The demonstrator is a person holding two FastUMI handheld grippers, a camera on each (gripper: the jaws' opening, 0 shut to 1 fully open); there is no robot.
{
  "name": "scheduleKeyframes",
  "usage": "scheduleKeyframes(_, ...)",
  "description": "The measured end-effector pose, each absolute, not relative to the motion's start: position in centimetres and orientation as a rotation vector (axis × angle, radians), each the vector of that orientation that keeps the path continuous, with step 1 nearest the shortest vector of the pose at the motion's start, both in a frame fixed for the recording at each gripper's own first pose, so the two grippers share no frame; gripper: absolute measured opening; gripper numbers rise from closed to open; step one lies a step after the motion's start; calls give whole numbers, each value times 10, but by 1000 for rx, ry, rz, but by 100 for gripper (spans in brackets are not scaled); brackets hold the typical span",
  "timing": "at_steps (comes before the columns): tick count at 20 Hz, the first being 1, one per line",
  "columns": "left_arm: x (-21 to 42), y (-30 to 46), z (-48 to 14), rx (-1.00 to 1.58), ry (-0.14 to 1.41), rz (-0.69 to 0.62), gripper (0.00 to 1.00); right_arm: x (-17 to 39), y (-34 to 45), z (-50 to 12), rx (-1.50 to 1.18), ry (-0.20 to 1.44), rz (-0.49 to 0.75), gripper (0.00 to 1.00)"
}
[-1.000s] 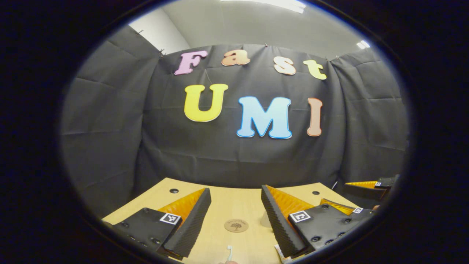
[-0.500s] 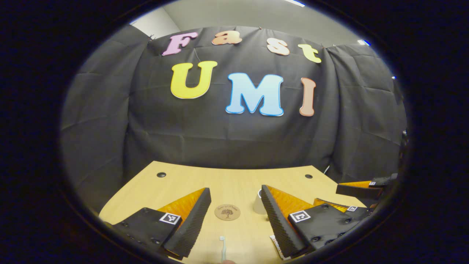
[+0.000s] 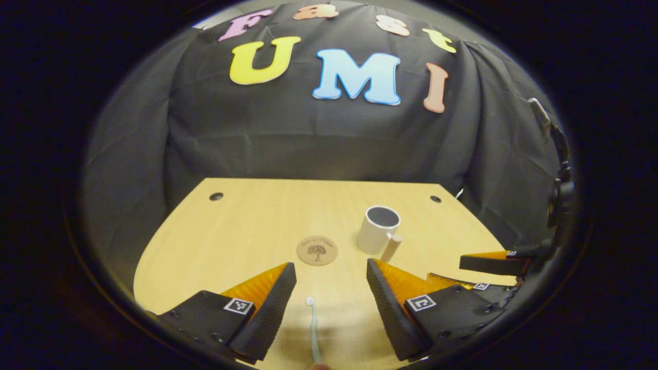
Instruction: Put the toothbrush and toothpaste on the desktop into the cup, then pick up the cup and place it on the coaster on the desktop.
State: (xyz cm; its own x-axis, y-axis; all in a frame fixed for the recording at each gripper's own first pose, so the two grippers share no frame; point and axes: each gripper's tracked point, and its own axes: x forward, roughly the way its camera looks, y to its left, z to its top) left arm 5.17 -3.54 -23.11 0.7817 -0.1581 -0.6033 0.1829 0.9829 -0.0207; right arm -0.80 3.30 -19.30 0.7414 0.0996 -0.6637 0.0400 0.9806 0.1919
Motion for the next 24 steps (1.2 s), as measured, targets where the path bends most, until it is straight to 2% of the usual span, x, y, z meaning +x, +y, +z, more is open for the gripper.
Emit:
scheduleKeyframes(3, 51, -33, -277, 34, 771, -170, 92, -14, 40, -216, 243, 813, 40, 86)
scheduleKeyframes(4, 50, -30, -287, 33, 806, -163, 91, -15, 41, -222, 246, 831, 40, 90)
scheduleKeyframes(5, 45, -28, -294, 28, 839, -159, 92, -15, 39, -227, 245, 850, 38, 86)
scheduleKeyframes(13, 19, -26, -360, -13, 1115, -134, 94, -24, 48, -257, 275, 993, 63, 87)
scheduleKeyframes(14, 18, -23, -365, -15, 1136, -126, 94, -25, 51, -261, 277, 1011, 66, 90)
scheduleKeyframes(15, 14, -19, -368, -16, 1156, -119, 94, -26, 53, -265, 285, 1027, 68, 87)
scheduleKeyframes(24, -15, -5, -398, -55, 1353, -50, 94, -35, 73, -297, 325, 1176, 95, 88)
